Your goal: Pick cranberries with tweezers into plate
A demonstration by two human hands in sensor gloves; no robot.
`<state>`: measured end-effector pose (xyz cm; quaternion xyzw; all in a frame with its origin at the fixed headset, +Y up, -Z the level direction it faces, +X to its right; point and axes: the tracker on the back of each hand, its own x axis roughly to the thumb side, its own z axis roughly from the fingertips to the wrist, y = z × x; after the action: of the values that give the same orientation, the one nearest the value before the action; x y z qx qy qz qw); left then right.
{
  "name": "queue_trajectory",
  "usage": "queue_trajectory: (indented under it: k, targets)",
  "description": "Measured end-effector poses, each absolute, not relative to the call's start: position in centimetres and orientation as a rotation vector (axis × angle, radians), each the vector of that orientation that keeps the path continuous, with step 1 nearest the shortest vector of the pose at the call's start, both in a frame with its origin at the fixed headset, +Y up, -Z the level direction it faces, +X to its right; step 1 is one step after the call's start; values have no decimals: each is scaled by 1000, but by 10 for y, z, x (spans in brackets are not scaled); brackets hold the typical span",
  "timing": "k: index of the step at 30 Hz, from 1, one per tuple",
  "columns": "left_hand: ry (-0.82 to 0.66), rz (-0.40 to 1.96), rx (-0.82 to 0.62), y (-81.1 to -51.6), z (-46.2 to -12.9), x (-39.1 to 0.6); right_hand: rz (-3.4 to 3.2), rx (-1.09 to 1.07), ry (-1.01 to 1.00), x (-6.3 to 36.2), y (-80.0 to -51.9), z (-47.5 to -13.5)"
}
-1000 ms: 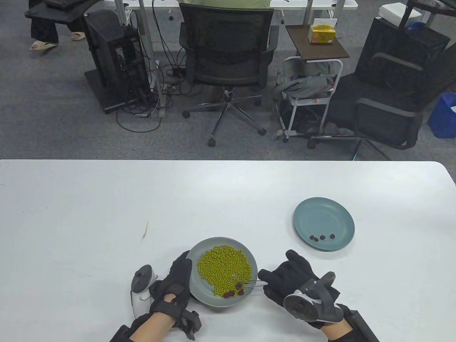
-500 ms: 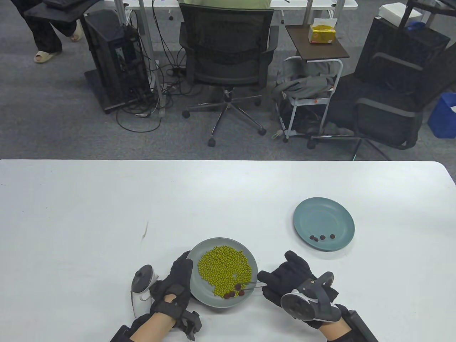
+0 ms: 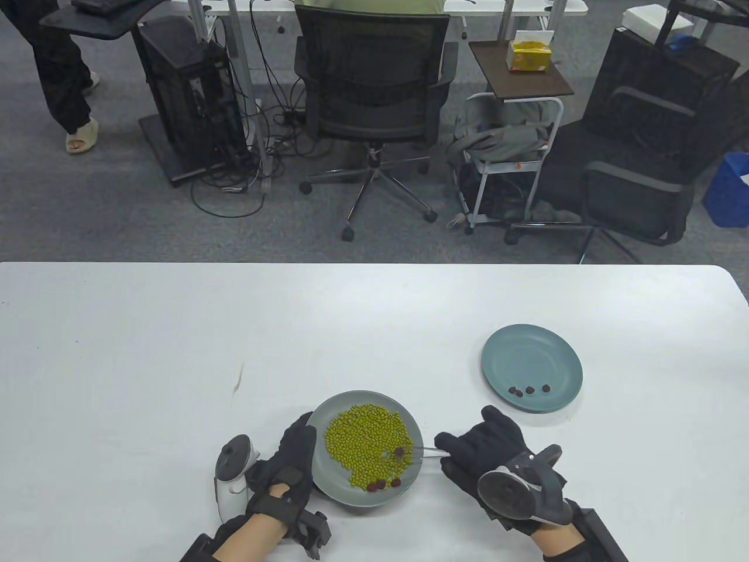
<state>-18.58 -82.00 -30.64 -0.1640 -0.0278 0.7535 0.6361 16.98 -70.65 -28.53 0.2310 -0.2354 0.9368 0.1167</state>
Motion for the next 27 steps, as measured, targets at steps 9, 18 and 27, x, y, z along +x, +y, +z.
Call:
queue_trajectory:
  k: [9, 18, 27]
  targets:
    - [-59, 1727, -373, -820, -307, -187, 2814, -336, -460, 309, -721, -345]
    - [-58, 1731, -376, -819, -306, -187, 2860, -694, -281, 346, -759, -362]
    - [-59, 1727, -377, -819, -306, -187, 2875, -766, -237, 349, -761, -363]
